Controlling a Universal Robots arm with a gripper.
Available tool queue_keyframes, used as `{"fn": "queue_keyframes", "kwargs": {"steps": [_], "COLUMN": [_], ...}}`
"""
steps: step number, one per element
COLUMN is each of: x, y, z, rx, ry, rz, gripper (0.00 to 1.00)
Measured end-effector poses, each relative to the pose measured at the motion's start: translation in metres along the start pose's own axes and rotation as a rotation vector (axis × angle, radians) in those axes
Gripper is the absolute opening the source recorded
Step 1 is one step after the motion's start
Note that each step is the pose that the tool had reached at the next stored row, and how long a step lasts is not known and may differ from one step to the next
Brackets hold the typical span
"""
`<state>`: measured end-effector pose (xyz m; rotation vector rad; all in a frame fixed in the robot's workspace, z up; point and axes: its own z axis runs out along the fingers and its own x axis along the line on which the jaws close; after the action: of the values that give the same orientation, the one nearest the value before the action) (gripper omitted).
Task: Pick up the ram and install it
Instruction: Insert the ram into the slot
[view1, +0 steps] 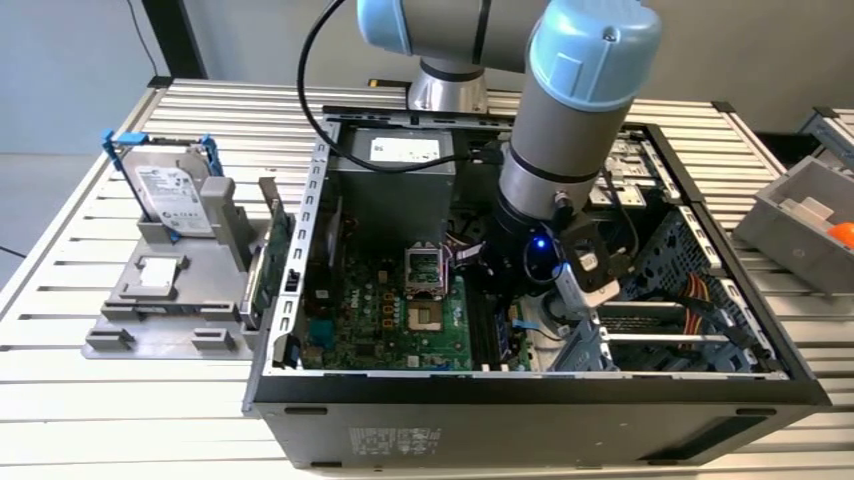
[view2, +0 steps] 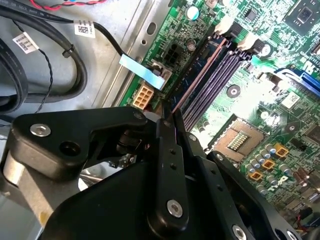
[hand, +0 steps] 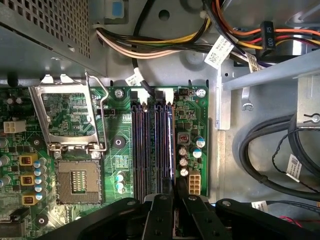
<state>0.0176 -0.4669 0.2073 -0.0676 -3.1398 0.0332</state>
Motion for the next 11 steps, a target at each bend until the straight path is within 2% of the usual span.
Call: {"fn": "queue_keyframes", "kwargs": {"steps": [2, 9, 11], "x": [0.0001, 0.0, -0.0001], "y": [-0.0014, -0.0012, -0.0008], "z": [0.0002, 0.0004, 0.0015], "rx": [-0.0091, -0.0106, -0.0137], "ry": [0.0004, 0.0003, -0.0006], "rz": [0.0, 0.0, 0.0], "gripper": [0.0, 0.0, 0.0]}}
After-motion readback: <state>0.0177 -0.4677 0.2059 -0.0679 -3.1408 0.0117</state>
